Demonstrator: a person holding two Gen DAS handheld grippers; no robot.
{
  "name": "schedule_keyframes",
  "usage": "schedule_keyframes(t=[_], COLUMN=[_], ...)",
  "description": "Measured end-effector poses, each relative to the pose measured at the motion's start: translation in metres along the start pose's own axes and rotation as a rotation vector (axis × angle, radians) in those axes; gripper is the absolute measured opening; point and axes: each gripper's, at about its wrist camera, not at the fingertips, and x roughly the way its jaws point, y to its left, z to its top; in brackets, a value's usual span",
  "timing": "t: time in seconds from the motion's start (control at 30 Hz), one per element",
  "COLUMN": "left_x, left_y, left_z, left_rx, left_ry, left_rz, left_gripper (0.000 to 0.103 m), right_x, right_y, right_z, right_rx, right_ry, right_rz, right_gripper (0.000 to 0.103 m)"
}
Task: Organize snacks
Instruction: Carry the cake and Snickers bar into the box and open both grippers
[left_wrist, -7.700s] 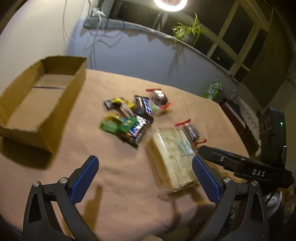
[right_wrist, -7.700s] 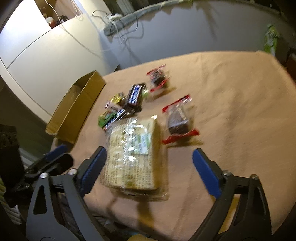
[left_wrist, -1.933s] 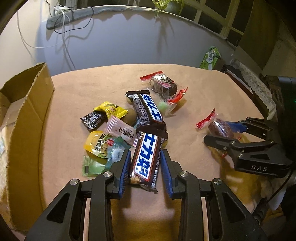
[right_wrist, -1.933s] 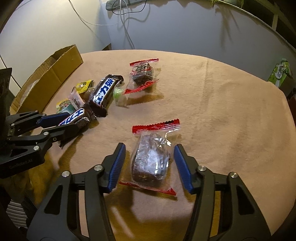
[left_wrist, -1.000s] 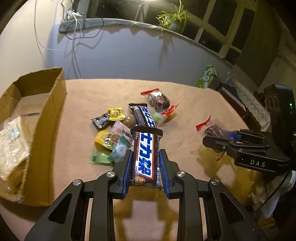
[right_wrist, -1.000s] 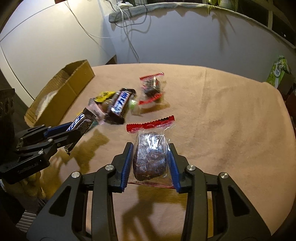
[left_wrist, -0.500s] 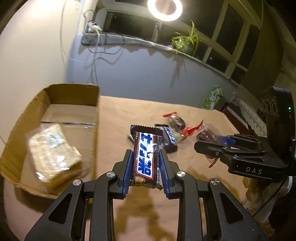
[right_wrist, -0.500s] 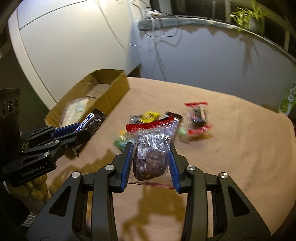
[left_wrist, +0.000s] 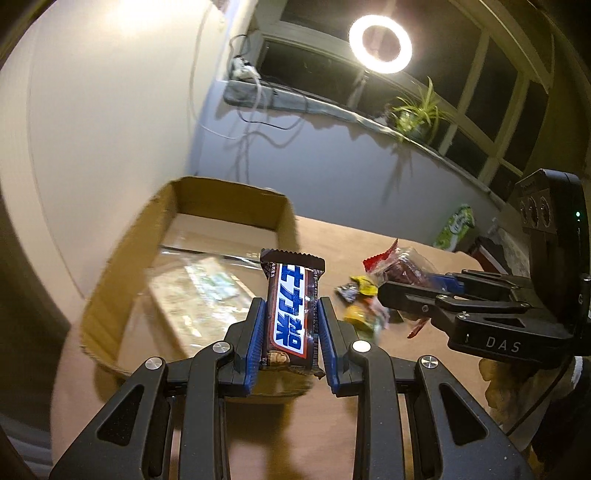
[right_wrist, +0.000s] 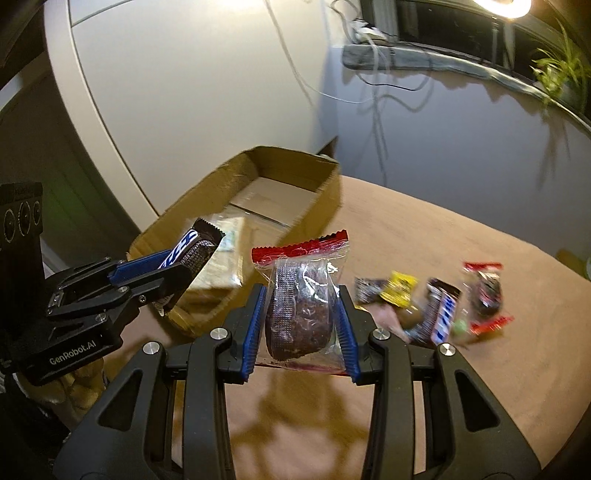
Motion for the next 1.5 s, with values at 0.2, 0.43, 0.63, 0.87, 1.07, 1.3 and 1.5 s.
schedule_keyframes(t=[0.2,0.43,0.63,0.87,1.07,1.3,1.5], left_x=[-0.003,0.002,0.008,0.011,0.011,0.008,0.003], left_y=[0.023,0.044,0.053,0.059,0.06,0.057,0.05], left_z=[0.003,0.006,0.006,0.006,0.006,0.007,0.008], left_rx=[-0.026,-0.053,-0.065,-0.078,-0.092,-0.088,-0.079], left_ry=[-0.013,-0.012,-0.002,0.002,0.002,-0.008,-0.017], left_rz=[0.036,0.062,0.073,0.084,0.105,0.106,0.102], left_gripper=[0.027,0.027,0.027,0.027,0.03,0.033,0.033], right_x=[0.024,0.053,0.079,0.096,0.099,0.089,0.076], right_y=[0.02,0.035,0.042,0.045,0.044,0.041,0.035], right_z=[0.019,0.037,0.045,0.048,0.05,0.05,0.047], right_rx=[-0.025,-0.049,-0.064,-0.072,-0.061,-0.046,-0.033], right_ry=[0.012,0.036,0.065,0.087,0.081,0.052,0.038], right_rz=[0.029,0.046,0.058,0.069,0.062,0.054,0.044], right_gripper=[0.038,0.038,0.038,0.038,0.05,0.061,0.062])
